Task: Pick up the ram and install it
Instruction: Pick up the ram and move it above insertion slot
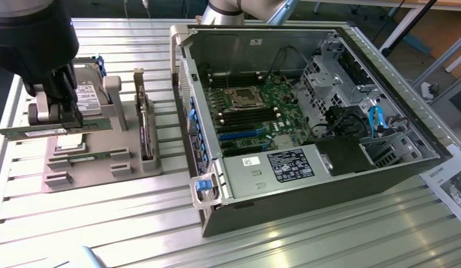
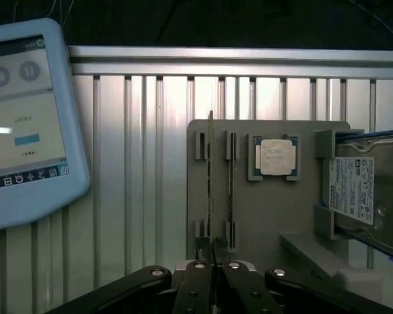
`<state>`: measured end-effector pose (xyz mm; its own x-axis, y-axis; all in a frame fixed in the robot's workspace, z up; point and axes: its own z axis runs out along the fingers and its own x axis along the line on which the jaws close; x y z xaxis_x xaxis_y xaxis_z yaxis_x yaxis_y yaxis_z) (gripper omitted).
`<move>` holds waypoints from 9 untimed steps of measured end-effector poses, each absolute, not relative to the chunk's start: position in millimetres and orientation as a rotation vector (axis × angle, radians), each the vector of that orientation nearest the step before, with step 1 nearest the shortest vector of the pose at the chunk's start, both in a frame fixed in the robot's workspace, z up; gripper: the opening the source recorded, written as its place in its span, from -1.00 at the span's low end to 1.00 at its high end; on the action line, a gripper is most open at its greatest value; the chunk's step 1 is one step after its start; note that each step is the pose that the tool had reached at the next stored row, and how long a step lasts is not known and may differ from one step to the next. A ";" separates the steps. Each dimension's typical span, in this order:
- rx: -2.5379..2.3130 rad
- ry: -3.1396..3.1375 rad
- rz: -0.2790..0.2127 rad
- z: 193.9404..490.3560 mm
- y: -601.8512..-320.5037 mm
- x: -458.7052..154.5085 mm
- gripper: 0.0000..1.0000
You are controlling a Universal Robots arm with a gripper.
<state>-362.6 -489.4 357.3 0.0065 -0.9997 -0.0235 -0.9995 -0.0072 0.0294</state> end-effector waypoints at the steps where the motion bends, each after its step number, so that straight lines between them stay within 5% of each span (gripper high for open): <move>1: 2.226 -2.210 -0.059 360.1 -489.3 -362.6 -0.76; 9: 2.226 -2.210 -0.059 387.1 -489.4 -362.6 -0.76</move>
<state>-362.6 -489.4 387.1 0.0065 -0.9997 -0.0235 -0.9995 -0.0072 0.0294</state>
